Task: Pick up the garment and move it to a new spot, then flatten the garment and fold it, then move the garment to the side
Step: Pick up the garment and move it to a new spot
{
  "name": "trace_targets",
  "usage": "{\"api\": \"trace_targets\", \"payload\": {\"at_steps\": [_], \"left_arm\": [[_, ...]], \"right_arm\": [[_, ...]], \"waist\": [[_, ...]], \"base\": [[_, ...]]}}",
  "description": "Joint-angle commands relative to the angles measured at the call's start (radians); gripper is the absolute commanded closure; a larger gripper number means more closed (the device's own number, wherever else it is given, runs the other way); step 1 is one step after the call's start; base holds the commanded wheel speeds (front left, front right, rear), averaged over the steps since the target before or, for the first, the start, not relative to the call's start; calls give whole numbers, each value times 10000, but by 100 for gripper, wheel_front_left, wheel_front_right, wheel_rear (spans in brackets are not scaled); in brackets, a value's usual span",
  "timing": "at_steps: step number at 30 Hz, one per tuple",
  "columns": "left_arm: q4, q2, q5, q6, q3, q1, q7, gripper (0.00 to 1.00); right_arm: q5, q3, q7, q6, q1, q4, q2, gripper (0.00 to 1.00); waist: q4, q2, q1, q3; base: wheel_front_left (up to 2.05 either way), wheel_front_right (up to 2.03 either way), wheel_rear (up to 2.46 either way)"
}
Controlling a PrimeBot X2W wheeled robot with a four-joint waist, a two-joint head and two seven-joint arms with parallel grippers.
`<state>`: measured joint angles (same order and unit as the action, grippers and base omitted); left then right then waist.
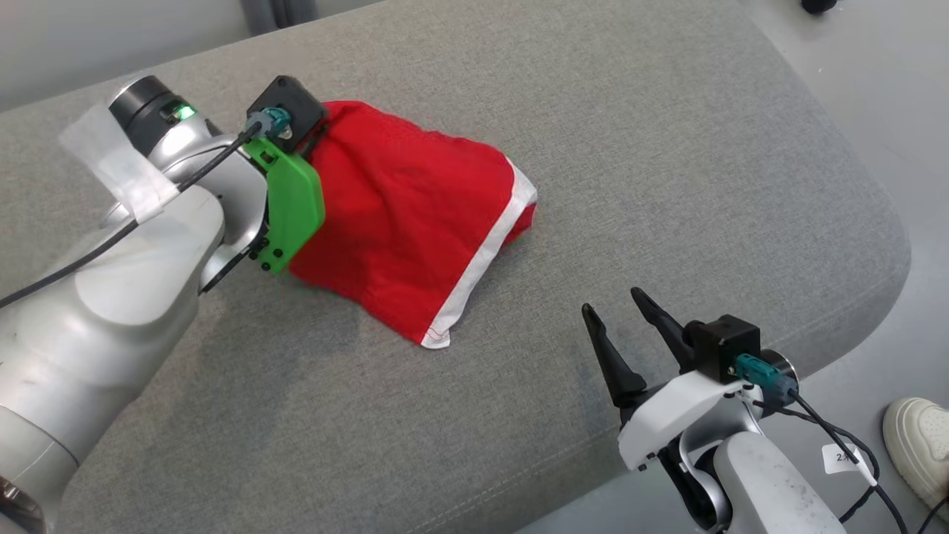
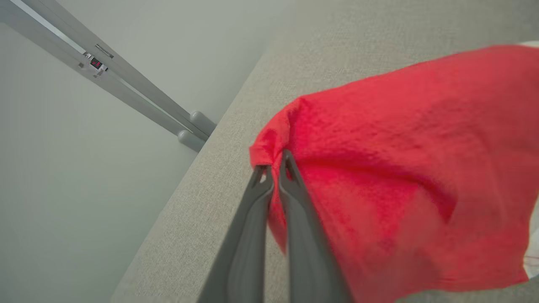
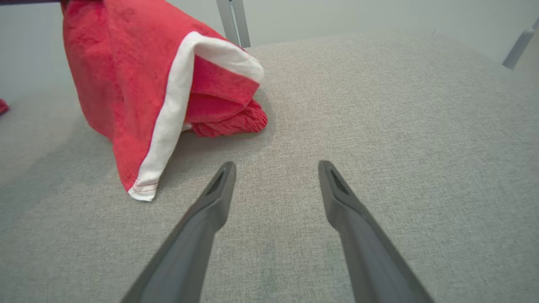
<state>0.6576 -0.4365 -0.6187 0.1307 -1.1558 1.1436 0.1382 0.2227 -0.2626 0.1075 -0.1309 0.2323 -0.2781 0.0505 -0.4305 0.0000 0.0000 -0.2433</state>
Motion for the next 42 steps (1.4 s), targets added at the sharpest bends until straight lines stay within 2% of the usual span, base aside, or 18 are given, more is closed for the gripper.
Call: {"api": "trace_targets", "payload": {"at_steps": [1,2,3,12,17,19,22,26,30,35,42], "left_arm": [[321,-37,195,-17,-95,93,-284,75],[589,5,291,-60,-136,114,-470,15],[861,92,330,-176,-113,116,-676,0],[2263,957,-273,-774,527,-396,-2200,0],[2372,1501,-811,-1091,1013,-975,-3136,0],[2239,1630,-953,-1130,1082,-1298,-3392,0],[1802,1817,-1083,-1440,1195,-2047,-3778,0],[910,1920,-891,-2083,1406,-3145,-4024,0],[-399,1966,-497,-2423,1591,-4291,-4036,0],[-850,2199,-202,-2299,1237,-5333,-4029,0],[-144,2558,-20,-2104,849,-5107,-3955,0]], "right_arm": [[-1,-25,33,1,160,-13,-2,0],[-35,-23,25,3,163,-28,4,0],[-70,-4,18,3,161,-42,1,0],[-287,225,-87,3,43,-87,2,0],[-442,629,-204,1,-221,-46,2,0],[-510,796,-259,3,-280,13,7,0],[-659,1241,-338,3,-507,87,15,0],[-805,1483,-445,3,-664,136,12,0],[-930,1759,-513,3,-784,248,9,0],[-959,1940,-650,3,-907,469,7,0],[-798,1950,-672,3,-847,618,5,0]], "waist": [[-137,0,0,-210],[-101,0,0,-242],[-42,0,0,-265],[765,0,0,24],[1464,0,0,480],[1703,0,0,627],[2096,0,0,1007],[2248,0,0,1316],[2263,0,0,1416],[2065,0,0,1337],[1569,0,0,799]], "base": [[0,0,0],[0,0,0],[0,0,0],[0,0,0],[0,0,0],[0,0,0],[0,0,0],[0,0,0],[0,0,0],[0,0,0],[0,0,0]]}}
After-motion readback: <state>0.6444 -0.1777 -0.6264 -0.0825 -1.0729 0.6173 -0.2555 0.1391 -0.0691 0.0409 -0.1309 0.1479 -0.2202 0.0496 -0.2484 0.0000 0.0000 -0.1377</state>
